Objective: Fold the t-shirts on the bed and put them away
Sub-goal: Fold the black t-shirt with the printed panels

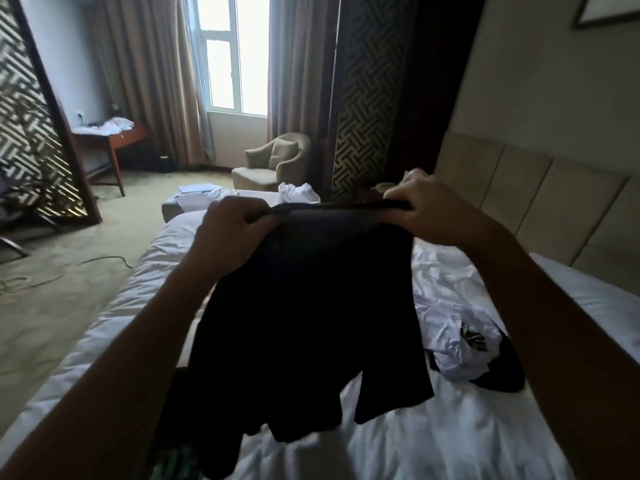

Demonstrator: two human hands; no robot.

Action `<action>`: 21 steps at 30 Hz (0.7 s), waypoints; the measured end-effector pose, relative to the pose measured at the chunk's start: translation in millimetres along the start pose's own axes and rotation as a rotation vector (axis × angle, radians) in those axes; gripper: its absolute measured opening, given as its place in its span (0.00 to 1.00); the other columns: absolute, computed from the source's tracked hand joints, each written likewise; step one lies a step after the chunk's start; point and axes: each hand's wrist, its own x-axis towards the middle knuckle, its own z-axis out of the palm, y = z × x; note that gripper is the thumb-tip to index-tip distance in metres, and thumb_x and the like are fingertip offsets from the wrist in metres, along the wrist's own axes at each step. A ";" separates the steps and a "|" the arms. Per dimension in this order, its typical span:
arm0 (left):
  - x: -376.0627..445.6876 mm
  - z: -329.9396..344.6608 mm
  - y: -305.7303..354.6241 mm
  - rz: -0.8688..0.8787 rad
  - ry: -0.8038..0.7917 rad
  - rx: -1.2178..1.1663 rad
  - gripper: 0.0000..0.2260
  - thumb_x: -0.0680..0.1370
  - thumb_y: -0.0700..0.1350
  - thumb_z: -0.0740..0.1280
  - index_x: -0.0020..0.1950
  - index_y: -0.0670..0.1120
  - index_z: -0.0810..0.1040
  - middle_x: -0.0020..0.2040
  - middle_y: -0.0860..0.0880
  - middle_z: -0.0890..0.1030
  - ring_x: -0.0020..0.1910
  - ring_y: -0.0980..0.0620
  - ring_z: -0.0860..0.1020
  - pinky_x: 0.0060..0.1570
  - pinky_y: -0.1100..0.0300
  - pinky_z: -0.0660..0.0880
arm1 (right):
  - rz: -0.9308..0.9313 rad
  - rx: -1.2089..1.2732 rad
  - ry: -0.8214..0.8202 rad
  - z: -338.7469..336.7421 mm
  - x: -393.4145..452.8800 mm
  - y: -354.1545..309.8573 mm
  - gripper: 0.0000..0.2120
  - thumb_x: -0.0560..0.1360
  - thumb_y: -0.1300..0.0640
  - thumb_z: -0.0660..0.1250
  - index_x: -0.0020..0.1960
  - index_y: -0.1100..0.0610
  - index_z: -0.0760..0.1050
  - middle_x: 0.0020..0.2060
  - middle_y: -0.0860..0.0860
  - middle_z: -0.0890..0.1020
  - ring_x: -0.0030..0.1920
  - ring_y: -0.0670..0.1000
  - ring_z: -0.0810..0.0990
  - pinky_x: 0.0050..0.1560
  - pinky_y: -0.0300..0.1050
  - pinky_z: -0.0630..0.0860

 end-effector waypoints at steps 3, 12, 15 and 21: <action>4.3 -27.6 -4.2 -0.043 -0.072 0.041 0.21 0.73 0.58 0.68 0.29 0.43 0.73 0.24 0.51 0.68 0.27 0.59 0.65 0.32 0.56 0.62 | -0.006 0.557 -0.010 -14.8 -12.7 3.5 0.15 0.79 0.53 0.66 0.48 0.67 0.79 0.36 0.61 0.76 0.37 0.53 0.74 0.37 0.44 0.68; -27.9 14.6 -53.9 -0.147 -0.038 0.010 0.08 0.82 0.46 0.63 0.45 0.48 0.78 0.43 0.50 0.80 0.47 0.47 0.77 0.49 0.55 0.69 | 0.185 0.601 -0.195 39.2 -21.1 27.3 0.04 0.81 0.56 0.64 0.50 0.54 0.77 0.35 0.52 0.76 0.31 0.47 0.74 0.26 0.36 0.69; -47.0 27.4 -64.5 -0.126 0.077 0.034 0.09 0.81 0.49 0.60 0.49 0.49 0.78 0.44 0.47 0.83 0.46 0.45 0.80 0.48 0.50 0.73 | 0.164 0.577 -0.144 55.5 -23.5 34.0 0.04 0.81 0.60 0.63 0.49 0.56 0.76 0.31 0.51 0.75 0.26 0.44 0.70 0.25 0.36 0.66; -53.6 34.6 -82.9 -0.161 0.071 -0.011 0.09 0.77 0.52 0.66 0.39 0.50 0.77 0.31 0.54 0.79 0.33 0.57 0.77 0.39 0.56 0.73 | 0.233 0.840 -0.119 71.6 -34.0 44.9 0.06 0.79 0.66 0.65 0.50 0.57 0.79 0.39 0.54 0.82 0.34 0.48 0.78 0.34 0.37 0.74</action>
